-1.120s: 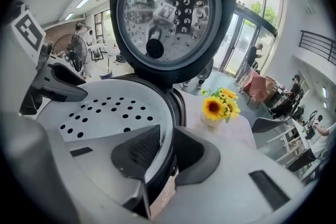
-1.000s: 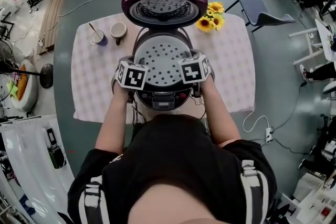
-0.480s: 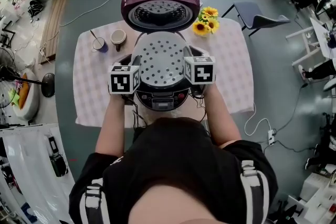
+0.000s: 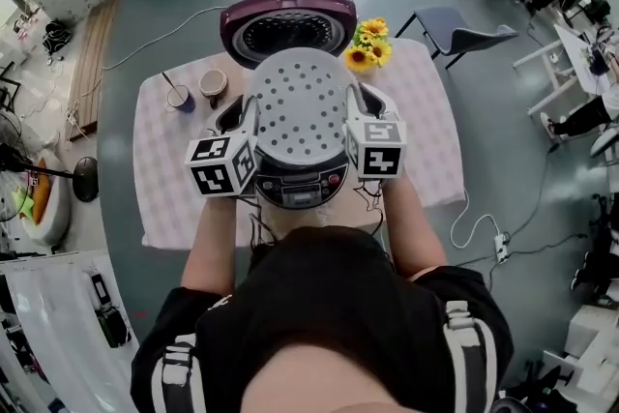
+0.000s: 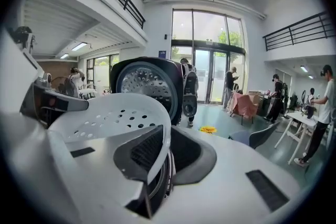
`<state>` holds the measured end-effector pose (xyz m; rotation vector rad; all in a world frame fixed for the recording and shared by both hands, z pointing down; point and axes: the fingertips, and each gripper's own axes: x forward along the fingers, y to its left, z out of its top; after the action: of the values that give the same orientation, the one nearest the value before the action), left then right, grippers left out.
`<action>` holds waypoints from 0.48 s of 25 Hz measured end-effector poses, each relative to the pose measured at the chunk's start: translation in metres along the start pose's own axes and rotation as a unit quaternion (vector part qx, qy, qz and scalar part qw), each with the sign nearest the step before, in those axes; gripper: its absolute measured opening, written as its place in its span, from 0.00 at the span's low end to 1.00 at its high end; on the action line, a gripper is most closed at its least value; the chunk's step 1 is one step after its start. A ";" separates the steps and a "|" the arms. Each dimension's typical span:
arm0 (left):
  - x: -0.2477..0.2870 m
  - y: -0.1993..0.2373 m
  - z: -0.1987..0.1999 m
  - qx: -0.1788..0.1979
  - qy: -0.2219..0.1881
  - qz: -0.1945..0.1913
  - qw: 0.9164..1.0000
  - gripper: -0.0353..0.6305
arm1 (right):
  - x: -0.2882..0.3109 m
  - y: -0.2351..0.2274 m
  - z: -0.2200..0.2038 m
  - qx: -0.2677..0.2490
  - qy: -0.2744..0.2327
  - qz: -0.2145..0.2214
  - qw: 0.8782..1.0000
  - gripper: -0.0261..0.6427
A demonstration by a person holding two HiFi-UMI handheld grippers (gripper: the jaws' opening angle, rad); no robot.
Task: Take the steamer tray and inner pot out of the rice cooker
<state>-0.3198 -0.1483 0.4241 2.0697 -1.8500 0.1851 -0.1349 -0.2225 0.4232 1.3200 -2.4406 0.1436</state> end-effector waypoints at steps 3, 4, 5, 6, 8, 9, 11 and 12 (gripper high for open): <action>0.000 -0.012 0.004 0.005 -0.011 -0.020 1.000 0.14 | -0.014 -0.009 0.001 -0.003 -0.008 -0.023 1.000 0.10; 0.000 -0.017 0.006 0.006 -0.013 -0.029 0.999 0.13 | -0.019 -0.012 0.001 -0.002 -0.010 -0.031 0.999 0.10; 0.001 -0.022 0.007 0.006 -0.016 -0.038 0.999 0.13 | -0.025 -0.016 0.000 -0.001 -0.011 -0.039 0.999 0.10; 0.003 -0.028 0.008 0.006 -0.017 -0.048 0.999 0.13 | -0.030 -0.020 -0.001 0.000 -0.012 -0.047 0.999 0.10; 0.007 -0.043 0.011 0.010 -0.018 -0.066 0.998 0.13 | -0.043 -0.033 -0.004 0.006 -0.014 -0.061 0.998 0.10; 0.009 -0.053 0.011 0.012 -0.018 -0.074 0.997 0.13 | -0.049 -0.041 -0.005 0.010 -0.014 -0.067 0.998 0.10; 0.014 -0.072 0.011 0.018 -0.015 -0.086 0.996 0.13 | -0.060 -0.058 -0.009 0.016 -0.014 -0.077 0.997 0.10; 0.018 -0.082 0.011 0.022 -0.013 -0.089 0.996 0.13 | -0.065 -0.068 -0.011 0.018 -0.015 -0.081 0.996 0.10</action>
<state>-0.2383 -0.1619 0.4055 2.2639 -1.6775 0.1528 -0.0438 -0.2060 0.4047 1.5395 -2.3528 0.1273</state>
